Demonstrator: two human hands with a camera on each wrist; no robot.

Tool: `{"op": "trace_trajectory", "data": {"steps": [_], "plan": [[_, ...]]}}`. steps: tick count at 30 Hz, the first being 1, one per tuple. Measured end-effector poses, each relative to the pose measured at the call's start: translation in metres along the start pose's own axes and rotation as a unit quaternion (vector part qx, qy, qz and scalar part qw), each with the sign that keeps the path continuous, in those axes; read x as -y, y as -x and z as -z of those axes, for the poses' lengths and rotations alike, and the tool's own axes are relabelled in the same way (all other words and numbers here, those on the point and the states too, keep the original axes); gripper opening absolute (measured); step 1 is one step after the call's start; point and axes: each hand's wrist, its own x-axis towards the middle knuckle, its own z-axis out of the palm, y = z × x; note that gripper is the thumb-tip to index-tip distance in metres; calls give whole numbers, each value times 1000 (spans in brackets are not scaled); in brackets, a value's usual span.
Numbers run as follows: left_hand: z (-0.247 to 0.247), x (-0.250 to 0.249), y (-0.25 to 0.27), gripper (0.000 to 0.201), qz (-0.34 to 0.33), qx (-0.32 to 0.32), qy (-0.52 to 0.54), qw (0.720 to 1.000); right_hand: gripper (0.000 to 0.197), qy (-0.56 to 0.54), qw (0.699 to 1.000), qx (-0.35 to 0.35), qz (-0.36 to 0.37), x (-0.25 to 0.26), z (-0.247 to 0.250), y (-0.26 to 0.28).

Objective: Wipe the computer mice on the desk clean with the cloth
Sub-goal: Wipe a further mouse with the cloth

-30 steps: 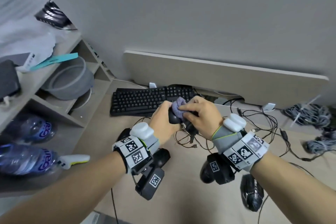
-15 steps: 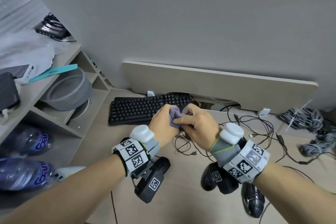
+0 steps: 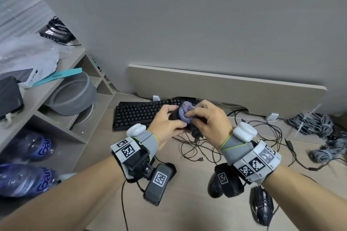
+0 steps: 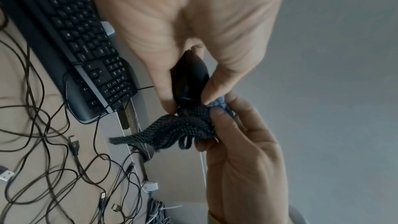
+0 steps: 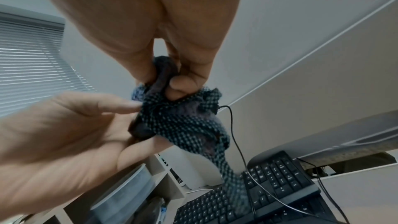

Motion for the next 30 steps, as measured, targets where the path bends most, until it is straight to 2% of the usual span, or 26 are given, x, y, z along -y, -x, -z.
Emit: {"op": "trace_trajectory", "data": {"steps": [3, 8, 12, 13, 16, 18, 21, 23, 26, 27, 30], "plan": [[-1, -3, -3, 20, 21, 14, 55, 998, 26, -7, 1000, -12, -21, -1, 3, -3], [-6, -3, -8, 32, 26, -20, 45, 998, 22, 4, 998, 59, 6, 5, 4, 2], [-9, -4, -7, 32, 27, -29, 55, 998, 21, 20, 998, -27, -55, -13, 13, -7], [-10, -5, -6, 26, 24, -26, 51, 998, 20, 26, 999, -23, -36, -8, 12, -6], [-13, -10, -5, 14, 16, -22, 45, 999, 19, 17, 998, 60, 22, 6, 5, 6], [-12, -9, -4, 19, 17, -21, 43, 999, 21, 10, 999, 40, -23, -6, 8, -1], [-9, -8, -2, 28, 22, -9, 40, 999, 21, -4, 989, -16, -145, -29, 17, -12], [-8, -10, -1, 29, 18, -6, 32, 999, 21, 9, 992, -20, -126, -24, 16, -9], [-10, -10, 0, 23, 15, -12, 32, 999, 22, 14, 999, 0, -35, -8, 8, 2], [-11, -10, 0, 20, 13, -13, 31, 999, 23, 10, 1000, 10, -25, -7, 7, 3], [-10, -8, 2, 21, 11, -14, 25, 1000, 23, 1, 998, -1, -66, -16, 9, -2]]}}
